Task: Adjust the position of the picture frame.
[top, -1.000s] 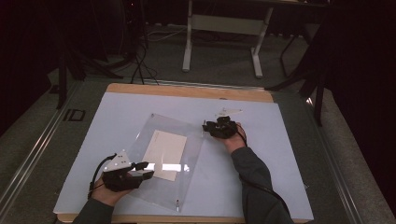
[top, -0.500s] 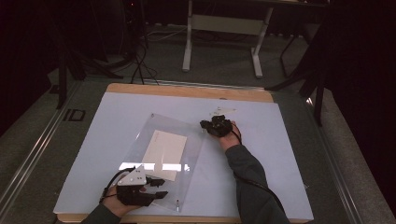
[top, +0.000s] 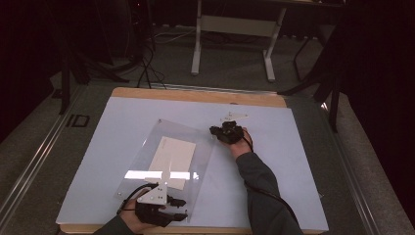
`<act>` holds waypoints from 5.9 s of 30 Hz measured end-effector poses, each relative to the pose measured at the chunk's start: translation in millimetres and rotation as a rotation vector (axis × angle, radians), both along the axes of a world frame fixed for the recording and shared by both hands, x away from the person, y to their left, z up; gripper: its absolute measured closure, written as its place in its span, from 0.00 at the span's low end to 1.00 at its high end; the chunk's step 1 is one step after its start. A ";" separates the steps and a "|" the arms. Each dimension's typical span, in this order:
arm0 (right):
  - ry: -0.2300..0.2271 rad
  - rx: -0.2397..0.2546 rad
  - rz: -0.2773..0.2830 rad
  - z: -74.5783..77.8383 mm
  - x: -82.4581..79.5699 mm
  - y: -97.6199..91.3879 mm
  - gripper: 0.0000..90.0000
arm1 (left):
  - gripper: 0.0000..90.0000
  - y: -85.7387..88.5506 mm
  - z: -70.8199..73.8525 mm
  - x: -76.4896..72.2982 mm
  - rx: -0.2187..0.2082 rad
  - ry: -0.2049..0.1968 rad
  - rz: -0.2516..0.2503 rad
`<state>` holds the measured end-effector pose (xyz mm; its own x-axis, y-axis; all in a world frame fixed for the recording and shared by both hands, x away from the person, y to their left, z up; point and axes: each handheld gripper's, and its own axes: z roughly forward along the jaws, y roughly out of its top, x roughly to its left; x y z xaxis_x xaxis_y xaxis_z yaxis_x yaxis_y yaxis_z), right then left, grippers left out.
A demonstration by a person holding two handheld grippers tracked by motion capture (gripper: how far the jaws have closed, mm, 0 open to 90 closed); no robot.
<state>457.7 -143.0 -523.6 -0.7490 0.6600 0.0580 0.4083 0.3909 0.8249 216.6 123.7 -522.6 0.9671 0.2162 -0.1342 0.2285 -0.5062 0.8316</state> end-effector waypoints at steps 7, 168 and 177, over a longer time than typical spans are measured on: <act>0.001 -0.002 -0.005 0.2 -0.2 0.6 0.95 | 0.81 -24.7 -2.8 -1.1 0.026 -0.019 -0.043; -0.024 0.013 0.474 -15.0 -185.8 3.7 0.93 | 0.91 8.9 -9.8 283.8 0.113 0.043 0.736; 0.047 0.081 0.427 -14.1 -179.4 -2.4 0.93 | 0.94 5.7 -0.6 284.2 0.210 -0.024 0.732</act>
